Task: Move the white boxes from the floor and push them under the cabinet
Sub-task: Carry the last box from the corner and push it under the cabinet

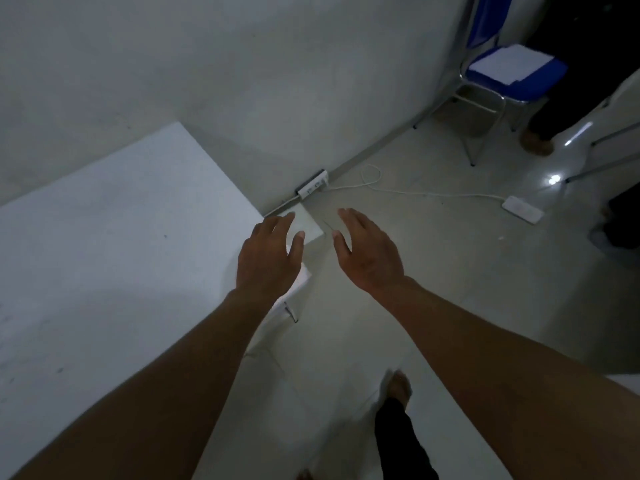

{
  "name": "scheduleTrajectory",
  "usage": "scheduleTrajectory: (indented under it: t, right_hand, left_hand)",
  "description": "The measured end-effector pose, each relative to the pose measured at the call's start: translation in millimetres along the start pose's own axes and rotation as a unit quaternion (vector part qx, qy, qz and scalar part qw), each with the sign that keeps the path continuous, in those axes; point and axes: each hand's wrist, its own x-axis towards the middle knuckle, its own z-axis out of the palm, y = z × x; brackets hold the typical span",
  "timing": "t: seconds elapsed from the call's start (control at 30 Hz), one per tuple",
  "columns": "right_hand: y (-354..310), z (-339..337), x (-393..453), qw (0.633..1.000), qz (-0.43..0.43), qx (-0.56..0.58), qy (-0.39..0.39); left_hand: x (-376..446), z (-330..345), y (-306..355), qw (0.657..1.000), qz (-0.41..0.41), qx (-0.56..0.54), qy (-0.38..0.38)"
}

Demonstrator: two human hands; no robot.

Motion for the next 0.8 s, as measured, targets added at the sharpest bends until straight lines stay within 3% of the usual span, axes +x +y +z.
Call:
scheduleTrajectory:
  t: [0.3,0.5,0.8]
  right_hand:
    - [79,0,121,0.995,-0.057,0.023,-0.074]
    - [103,24,203,0.988,-0.072,0.040,-0.132]
    - [138,83,316,0.978,-0.001,0.109,-0.176]
  left_hand:
    - [106,47,39,0.994,-0.109,-0.008,0.021]
    - [172,66,24,0.981,-0.191,-0.013,0.029]
    - [270,106,-16,0.960,-0.273,-0.068,0.004]
